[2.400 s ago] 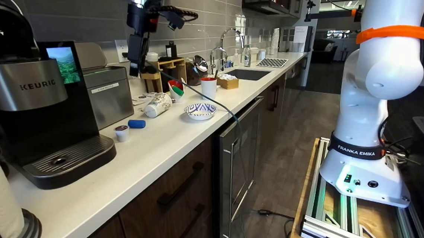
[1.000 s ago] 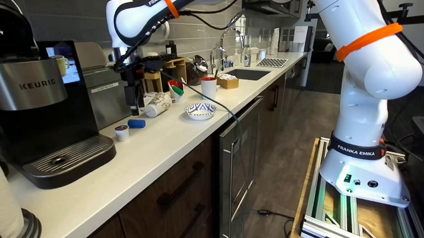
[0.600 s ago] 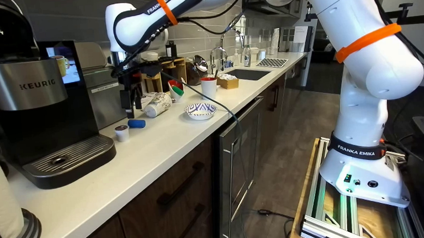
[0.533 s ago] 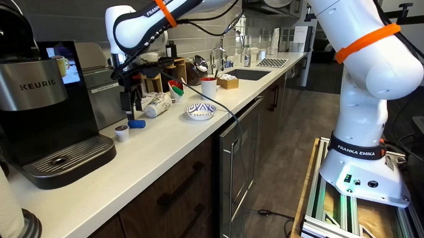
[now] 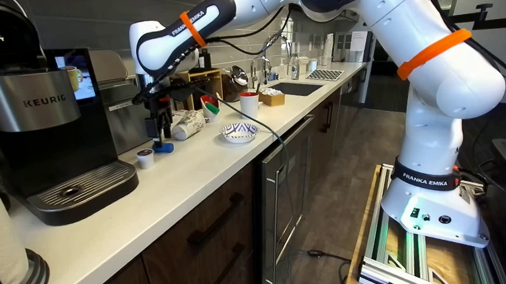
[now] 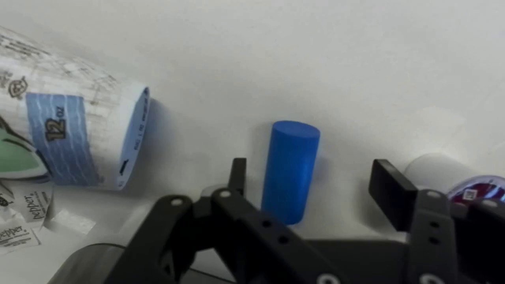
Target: Put the blue block and coffee pod in the black and white bowl on the left.
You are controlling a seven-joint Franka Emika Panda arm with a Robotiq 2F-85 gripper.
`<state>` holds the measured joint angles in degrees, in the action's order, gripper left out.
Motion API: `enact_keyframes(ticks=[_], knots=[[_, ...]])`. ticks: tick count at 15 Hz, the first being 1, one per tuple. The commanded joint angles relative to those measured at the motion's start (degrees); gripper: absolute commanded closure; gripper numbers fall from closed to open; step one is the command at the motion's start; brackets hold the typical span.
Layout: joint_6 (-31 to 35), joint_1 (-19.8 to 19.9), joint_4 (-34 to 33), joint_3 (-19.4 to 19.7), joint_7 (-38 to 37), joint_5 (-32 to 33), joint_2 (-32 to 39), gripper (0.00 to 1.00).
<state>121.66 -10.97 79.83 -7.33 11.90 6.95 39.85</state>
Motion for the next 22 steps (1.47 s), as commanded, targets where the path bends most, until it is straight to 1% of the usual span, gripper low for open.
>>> enact_keyframes(ticks=[1, 2, 3, 4, 6, 8, 10, 13, 17, 18, 20, 22], knots=[[-0.89, -0.51, -3.9, 0.53, -1.6, 0.08, 3.31, 0.4], [-0.99, -0.5, -4.39, 0.56, -1.71, 0.0, 3.77, 0.5], [-1.06, -0.49, -4.71, 0.54, -1.77, -0.07, 4.06, 0.54], [-1.12, -0.54, -4.89, 0.56, -1.9, -0.05, 4.32, 0.61], [-1.22, -0.69, -5.41, 0.64, -2.24, 0.02, 4.8, 0.79], [-1.31, -0.76, -5.3, 0.74, -2.86, 0.04, 4.62, 0.92], [-1.53, -0.16, -2.85, 0.69, -3.11, -0.31, 2.32, 0.92], [-2.88, 1.99, 3.25, -0.15, -0.14, -1.28, -2.8, 0.92], [-2.48, 7.53, 14.32, -2.59, 10.07, -5.43, -10.81, 0.92], [-2.3, 9.34, 17.2, -3.24, 13.79, -6.97, -12.8, 0.92], [-2.6, 12.47, 22.87, -3.52, 19.78, -9.8, -16.67, 0.92], [-1.8, 15.38, 28.09, -2.82, 22.95, -13.31, -20.05, 0.92]])
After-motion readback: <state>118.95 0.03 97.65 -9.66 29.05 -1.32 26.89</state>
